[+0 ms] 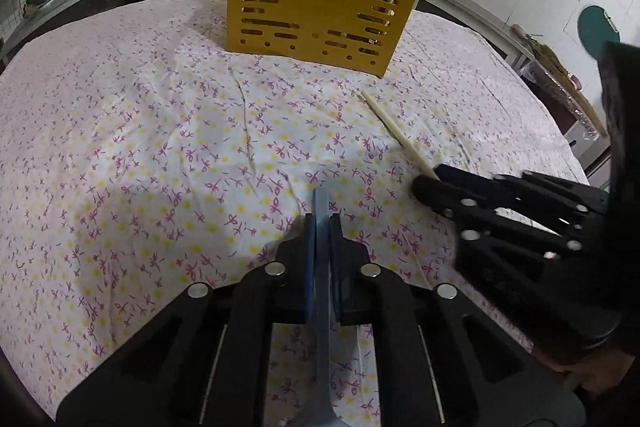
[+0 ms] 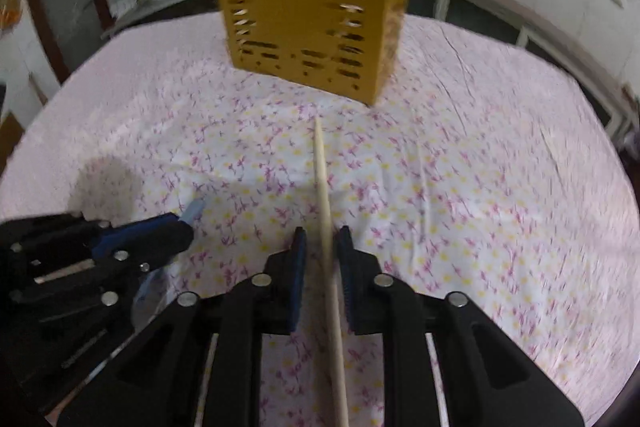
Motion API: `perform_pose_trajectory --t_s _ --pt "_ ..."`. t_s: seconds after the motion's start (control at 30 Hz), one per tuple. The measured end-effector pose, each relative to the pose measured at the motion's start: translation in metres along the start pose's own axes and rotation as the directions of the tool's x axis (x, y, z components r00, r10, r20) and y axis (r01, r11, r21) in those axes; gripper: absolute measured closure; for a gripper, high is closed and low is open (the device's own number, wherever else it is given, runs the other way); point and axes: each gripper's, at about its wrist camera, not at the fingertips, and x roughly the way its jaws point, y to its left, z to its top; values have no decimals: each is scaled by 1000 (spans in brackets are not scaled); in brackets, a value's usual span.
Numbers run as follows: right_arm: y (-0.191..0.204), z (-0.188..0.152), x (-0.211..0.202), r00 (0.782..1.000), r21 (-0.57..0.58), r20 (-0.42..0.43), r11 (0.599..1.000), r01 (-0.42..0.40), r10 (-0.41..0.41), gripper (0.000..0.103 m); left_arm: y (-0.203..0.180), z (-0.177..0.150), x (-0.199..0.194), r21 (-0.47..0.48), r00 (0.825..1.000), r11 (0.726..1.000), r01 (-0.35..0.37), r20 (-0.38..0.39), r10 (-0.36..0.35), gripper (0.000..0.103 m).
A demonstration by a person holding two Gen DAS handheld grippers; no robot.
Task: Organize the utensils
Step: 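Grasp the light-blue spoon with the left tool while the right tool grasps a chopstick, then carry the held spoon and chopstick up above the yellow holder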
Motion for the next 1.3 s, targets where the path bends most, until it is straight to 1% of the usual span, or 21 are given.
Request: perform_pose_trajectory --t_s 0.07,0.2,0.37,0.43,0.53,0.57,0.63,0.83,0.9,1.07,1.3 --pt "3 3 0 1000 -15 -12 1000 1 -1 97 1 0 0 -5 1000 1000 10 1 -10 97" --pt "-1 7 -3 1000 14 -11 1000 -15 15 97 4 1 -3 -12 1000 1000 26 6 -26 97" --pt "-11 8 -27 996 88 72 995 -56 50 97 6 7 -20 -15 997 998 57 50 -56 97" --pt "-13 10 -36 993 112 106 992 -58 46 97 6 9 -28 -13 996 998 63 63 -62 97" --pt "-20 13 -57 979 152 192 984 -95 64 97 9 12 -42 -16 993 997 73 91 -71 97" --pt "-23 13 -68 970 167 236 980 -104 63 97 11 13 -47 -17 992 997 76 102 -74 97" --pt "-28 10 -84 953 185 296 975 -127 68 97 12 15 -55 -16 990 997 76 119 -73 97" --pt "-40 8 -119 903 210 424 963 -170 67 97 11 21 -79 -13 983 997 79 164 -76 97" --pt "-42 8 -127 894 212 443 961 -175 65 97 10 22 -85 -9 982 997 78 174 -76 97" --pt "-43 7 -140 881 204 470 963 -178 64 97 10 23 -95 -9 978 997 80 193 -77 97" --pt "-38 4 -152 873 196 486 968 -157 43 97 8 24 -111 4 970 997 76 229 -75 97"
